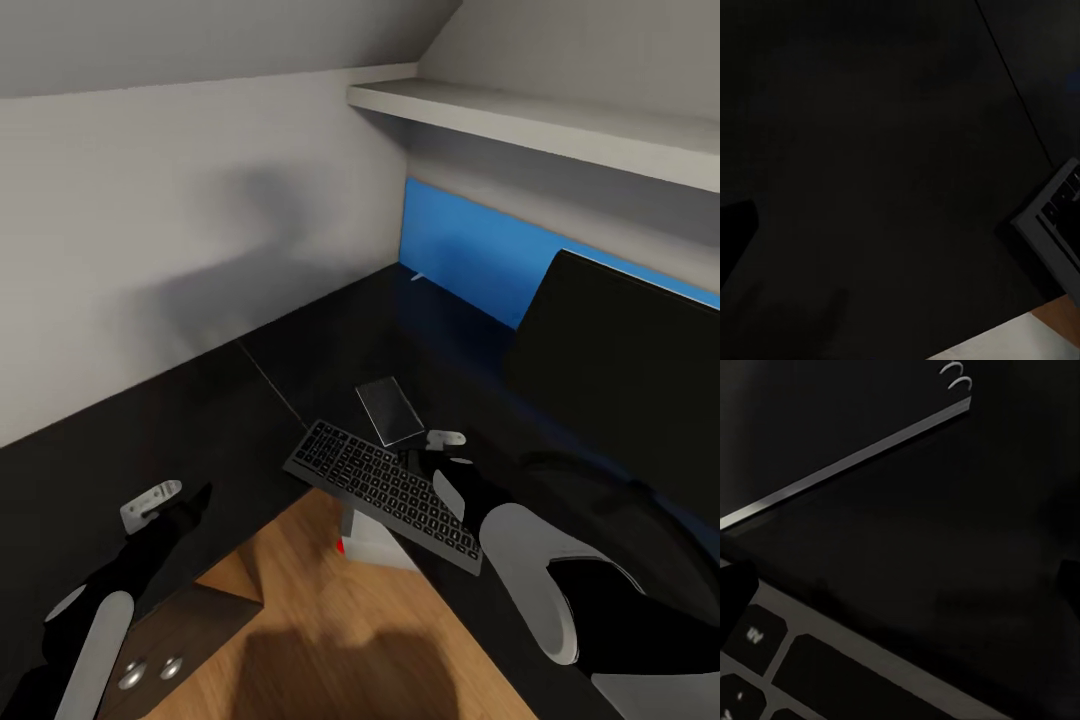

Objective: In the bedroom, organize the workspace by keeping the computer under the desk, ensuring the monitor is on the desk, placing the keyboard on the desk next to the monitor, placing the mouse on the desk next to the keyboard, moving the folder from the swivel chair onto the desk next to the mouse, stacking the notebook on top of the folder with the pen on top of the notebook, and positioning the swivel chair next to the desk.

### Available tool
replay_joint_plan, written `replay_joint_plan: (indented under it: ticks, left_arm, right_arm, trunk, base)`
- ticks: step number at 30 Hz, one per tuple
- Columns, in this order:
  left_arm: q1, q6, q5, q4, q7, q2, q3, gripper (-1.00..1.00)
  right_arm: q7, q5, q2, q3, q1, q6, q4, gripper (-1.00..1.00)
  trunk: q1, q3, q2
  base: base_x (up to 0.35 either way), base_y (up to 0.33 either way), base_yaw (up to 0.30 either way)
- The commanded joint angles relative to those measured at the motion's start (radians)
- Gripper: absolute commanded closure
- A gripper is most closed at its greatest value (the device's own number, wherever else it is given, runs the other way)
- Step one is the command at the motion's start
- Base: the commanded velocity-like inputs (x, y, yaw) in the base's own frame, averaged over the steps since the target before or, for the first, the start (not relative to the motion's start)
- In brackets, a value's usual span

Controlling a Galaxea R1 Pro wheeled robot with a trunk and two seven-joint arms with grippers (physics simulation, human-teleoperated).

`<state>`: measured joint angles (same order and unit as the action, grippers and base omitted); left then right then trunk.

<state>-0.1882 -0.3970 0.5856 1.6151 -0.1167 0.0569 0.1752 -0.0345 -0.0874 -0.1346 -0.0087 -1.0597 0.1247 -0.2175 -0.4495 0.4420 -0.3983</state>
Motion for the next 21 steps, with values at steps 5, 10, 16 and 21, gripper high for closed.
replay_joint_plan:
  ticks: [5, 10, 16, 21]
  left_arm:
    - [-0.001, -0.005, 0.011, 0.002, -0.008, 0.0, 0.0, -1.0]
    - [-0.001, -0.005, 0.01, 0.001, -0.008, 0.0, 0.0, -1.0]
    - [-0.001, -0.005, 0.012, 0.001, -0.008, 0.0, 0.0, -1.0]
    - [-0.001, -0.005, 0.012, 0.0, -0.008, 0.0, 0.0, -1.0]
  right_arm:
    - [-0.004, -0.009, 0.0, -0.001, 0.0, 0.003, -0.002, -1.0]
    - [-0.032, -0.01, 0.0, -0.002, 0.0, -0.012, -0.002, -1.0]
    - [-0.068, -0.012, 0.0, -0.002, 0.0, -0.066, 0.0, -1.0]
    - [-0.072, -0.012, 0.0, -0.002, 0.0, -0.07, 0.0, -1.0]
  trunk:
    - [-0.001, 0.002, -0.002]
    - [-0.001, 0.002, -0.002]
    - [-0.001, 0.002, -0.002]
    - [-0.001, 0.002, -0.002]
  base:
    - [0.001, 0.0, 0.0]
    - [0.026, 0.0, 0.0]
    - [0.064, 0.0, 0.0]
    - [0.011, 0.0, 0.0]
